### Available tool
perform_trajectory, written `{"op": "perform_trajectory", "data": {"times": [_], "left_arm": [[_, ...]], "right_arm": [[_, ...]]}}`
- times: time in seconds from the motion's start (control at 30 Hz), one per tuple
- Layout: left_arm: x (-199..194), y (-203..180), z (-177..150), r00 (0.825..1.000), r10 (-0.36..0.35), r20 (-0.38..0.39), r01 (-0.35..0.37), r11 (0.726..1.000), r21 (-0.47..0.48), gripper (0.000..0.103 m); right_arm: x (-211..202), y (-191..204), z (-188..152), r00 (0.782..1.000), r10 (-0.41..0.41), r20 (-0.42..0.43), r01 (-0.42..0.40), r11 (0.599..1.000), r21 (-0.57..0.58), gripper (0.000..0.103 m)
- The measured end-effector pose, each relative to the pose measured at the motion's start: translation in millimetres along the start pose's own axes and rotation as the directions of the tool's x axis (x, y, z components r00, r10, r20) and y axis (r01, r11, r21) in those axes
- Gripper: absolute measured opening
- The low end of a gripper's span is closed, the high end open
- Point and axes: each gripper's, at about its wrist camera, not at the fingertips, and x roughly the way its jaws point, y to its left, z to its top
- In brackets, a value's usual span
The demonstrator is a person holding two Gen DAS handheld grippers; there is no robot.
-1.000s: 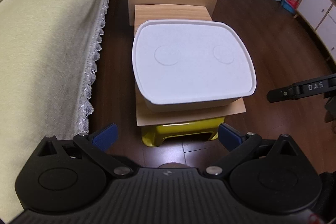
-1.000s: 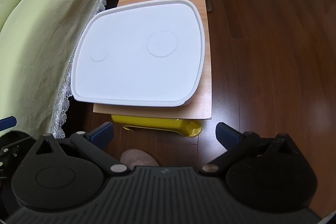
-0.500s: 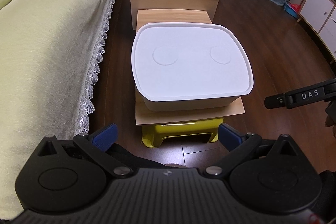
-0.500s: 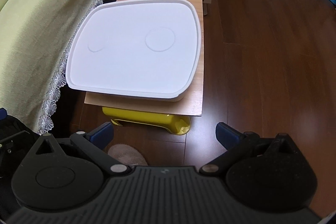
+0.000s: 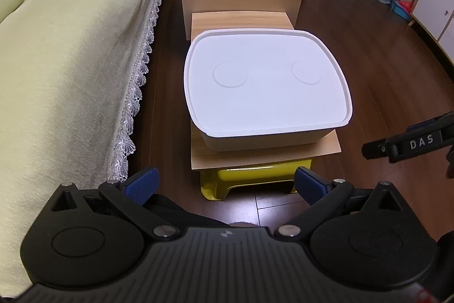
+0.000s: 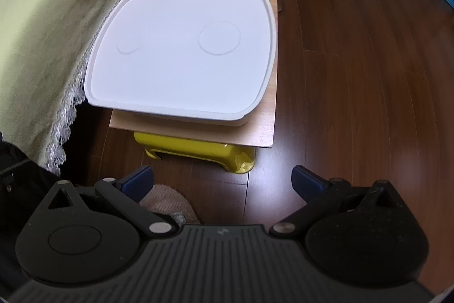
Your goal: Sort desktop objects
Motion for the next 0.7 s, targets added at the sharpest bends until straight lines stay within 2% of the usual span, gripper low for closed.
{"op": "perform_trajectory", "data": {"times": [0.13,0.7], "left_arm": [[2.1,1.4,2.1,1.000,-0.003,-0.010,0.003,1.000,-0.006,0.102],[10.6,1.9,11.1,0.999,-0.013,-0.032,0.013,1.000,-0.002,0.102]], "right_arm": [[-4.7,-3.3,1.0,1.000,-0.005,0.029,0.004,1.000,0.026,0.102],[-2.9,2.0,0.4,1.000,-0.016,0.022,0.015,1.000,0.003,0.102]]}}
